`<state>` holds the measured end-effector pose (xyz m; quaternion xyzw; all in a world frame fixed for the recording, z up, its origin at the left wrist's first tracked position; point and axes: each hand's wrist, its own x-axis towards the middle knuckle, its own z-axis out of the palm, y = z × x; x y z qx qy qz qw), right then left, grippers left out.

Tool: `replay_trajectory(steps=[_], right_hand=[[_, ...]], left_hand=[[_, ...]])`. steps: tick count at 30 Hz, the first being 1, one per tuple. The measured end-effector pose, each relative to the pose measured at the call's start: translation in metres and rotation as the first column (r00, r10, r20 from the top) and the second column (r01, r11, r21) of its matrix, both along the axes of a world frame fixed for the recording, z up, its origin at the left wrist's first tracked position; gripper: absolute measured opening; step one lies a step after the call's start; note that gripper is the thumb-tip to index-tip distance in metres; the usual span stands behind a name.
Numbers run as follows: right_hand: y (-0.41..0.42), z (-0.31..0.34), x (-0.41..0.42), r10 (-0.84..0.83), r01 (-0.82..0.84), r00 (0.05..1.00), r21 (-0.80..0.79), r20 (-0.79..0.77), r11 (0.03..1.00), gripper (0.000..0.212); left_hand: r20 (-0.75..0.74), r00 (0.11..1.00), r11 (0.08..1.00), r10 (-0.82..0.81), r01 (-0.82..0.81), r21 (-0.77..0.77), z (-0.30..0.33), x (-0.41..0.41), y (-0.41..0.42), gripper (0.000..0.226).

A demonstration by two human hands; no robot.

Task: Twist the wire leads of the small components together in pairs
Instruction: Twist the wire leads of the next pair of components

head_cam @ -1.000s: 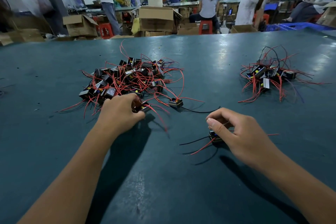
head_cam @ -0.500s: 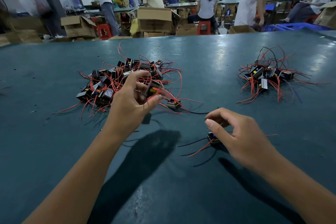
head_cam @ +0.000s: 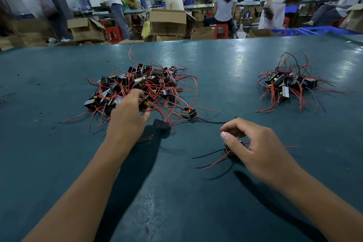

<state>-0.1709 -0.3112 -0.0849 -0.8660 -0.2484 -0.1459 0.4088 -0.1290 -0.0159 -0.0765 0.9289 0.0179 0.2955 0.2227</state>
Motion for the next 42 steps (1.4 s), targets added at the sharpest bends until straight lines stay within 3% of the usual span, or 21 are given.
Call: replay_trajectory(steps=[3, 7, 10, 12, 15, 18, 22, 28, 31, 33, 38, 42], right_hand=[[-0.001, 0.000, 0.000, -0.006, 0.006, 1.000, 0.000, -0.002, 1.000, 0.003], [-0.001, 0.002, 0.000, -0.009, 0.009, 1.000, 0.010, 0.004, 1.000, 0.004], [0.001, 0.003, -0.004, 0.024, -0.025, 1.000, 0.043, 0.015, 0.999, 0.008], [0.004, 0.004, -0.006, 0.065, -0.066, 0.998, 0.069, 0.017, 0.995, 0.012], [0.009, 0.004, -0.010, 0.141, -0.139, 0.990, 0.118, -0.011, 0.983, 0.020], [0.013, 0.002, -0.014, 0.185, -0.167, 0.980, 0.207, -0.068, 0.964, 0.023], [0.017, -0.002, -0.013, 0.131, -0.109, 0.989, 0.265, -0.067, 0.958, 0.020], [0.025, -0.011, -0.009, 0.032, -0.001, 0.996, 0.361, -0.081, 0.933, 0.024], [0.023, -0.011, -0.005, 0.001, 0.015, 0.998, 0.300, -0.055, 0.954, 0.018], [0.020, -0.011, -0.003, -0.001, 0.018, 0.998, 0.296, -0.058, 0.955, 0.011], [0.010, -0.008, 0.002, 0.061, -0.041, 0.995, 0.249, -0.073, 0.968, 0.006], [0.007, -0.006, 0.003, 0.128, -0.113, 0.989, 0.190, -0.068, 0.975, 0.004]], left_hand=[[0.154, 0.986, 0.997, 0.064, -0.055, -0.059, 0.010, -0.002, 0.007, 0.041], [0.327, 0.935, 0.933, 0.138, -0.012, -0.361, 0.028, -0.013, 0.005, 0.034], [0.369, 0.929, 0.946, -0.024, 0.141, -0.293, 0.035, -0.024, -0.019, 0.033], [0.336, 0.920, 0.944, -0.200, 0.274, -0.187, 0.033, -0.032, -0.045, 0.031], [0.211, 0.917, 0.919, -0.340, 0.371, -0.131, 0.024, -0.045, -0.079, 0.047], [0.043, 0.945, 0.946, -0.324, 0.324, -0.005, 0.017, -0.050, -0.090, 0.060], [0.020, 0.977, 0.960, -0.215, 0.207, 0.190, 0.019, -0.052, -0.093, 0.060], [0.045, 0.973, 0.952, -0.228, 0.213, 0.218, 0.013, -0.052, -0.096, 0.062], [0.073, 0.963, 0.942, -0.258, 0.234, 0.243, 0.009, -0.052, -0.101, 0.061], [0.013, 0.943, 0.922, -0.332, 0.322, 0.218, 0.007, -0.051, -0.100, 0.063], [-0.110, 0.754, 0.750, -0.647, 0.656, 0.084, 0.013, -0.043, -0.077, 0.052], [-0.140, 0.692, 0.695, -0.708, 0.718, 0.032, 0.015, -0.038, -0.066, 0.040]])
